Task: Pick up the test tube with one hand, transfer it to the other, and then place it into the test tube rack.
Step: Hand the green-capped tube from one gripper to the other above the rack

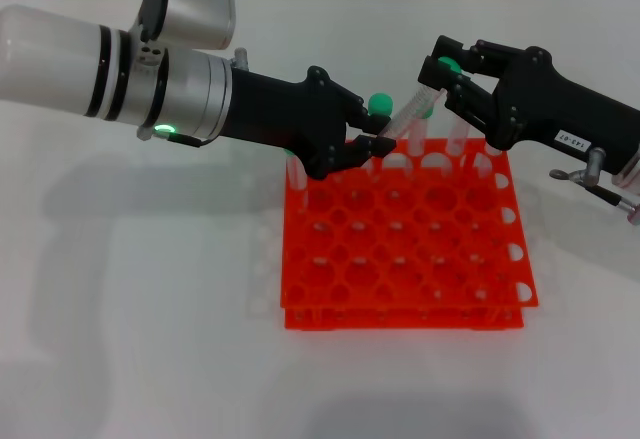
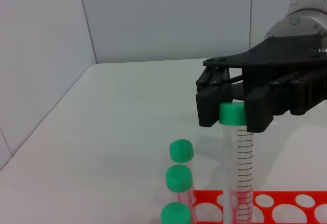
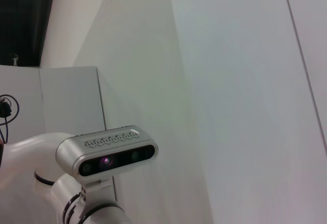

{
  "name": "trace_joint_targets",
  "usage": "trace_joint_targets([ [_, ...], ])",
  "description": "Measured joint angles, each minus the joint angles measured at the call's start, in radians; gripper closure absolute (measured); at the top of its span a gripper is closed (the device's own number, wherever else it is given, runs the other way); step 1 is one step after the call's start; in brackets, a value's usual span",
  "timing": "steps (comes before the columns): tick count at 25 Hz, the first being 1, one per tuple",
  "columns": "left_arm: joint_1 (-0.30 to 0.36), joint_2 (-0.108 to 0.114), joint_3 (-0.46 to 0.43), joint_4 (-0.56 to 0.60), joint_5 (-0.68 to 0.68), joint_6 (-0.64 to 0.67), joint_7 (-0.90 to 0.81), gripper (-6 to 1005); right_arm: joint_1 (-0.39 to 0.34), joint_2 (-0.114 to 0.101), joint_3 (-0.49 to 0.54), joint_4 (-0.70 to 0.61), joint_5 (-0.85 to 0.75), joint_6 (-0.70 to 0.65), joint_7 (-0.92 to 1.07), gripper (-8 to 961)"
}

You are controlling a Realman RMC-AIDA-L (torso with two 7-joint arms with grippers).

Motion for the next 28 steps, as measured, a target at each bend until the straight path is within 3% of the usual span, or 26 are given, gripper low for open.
trace_joint_targets([
  [21, 0.044, -0.002, 0.035, 0.058, -0.06, 0.011, -0.061, 691, -0.002, 0.0, -0.004, -0.001, 0.013, 0.0, 0.002, 704],
  [27, 0.108, -0.002, 0.111, 0.202, -0.058, 0.011, -0.202, 495, -0.009, -0.002, -0.007, -0.009, 0.013, -0.012, 0.008, 704],
  [28, 0.163, -0.001, 0.133, 0.323, -0.035, 0.025, -0.331, 462, -0.01, -0.003, -0.008, -0.009, 0.013, -0.014, 0.009, 704],
])
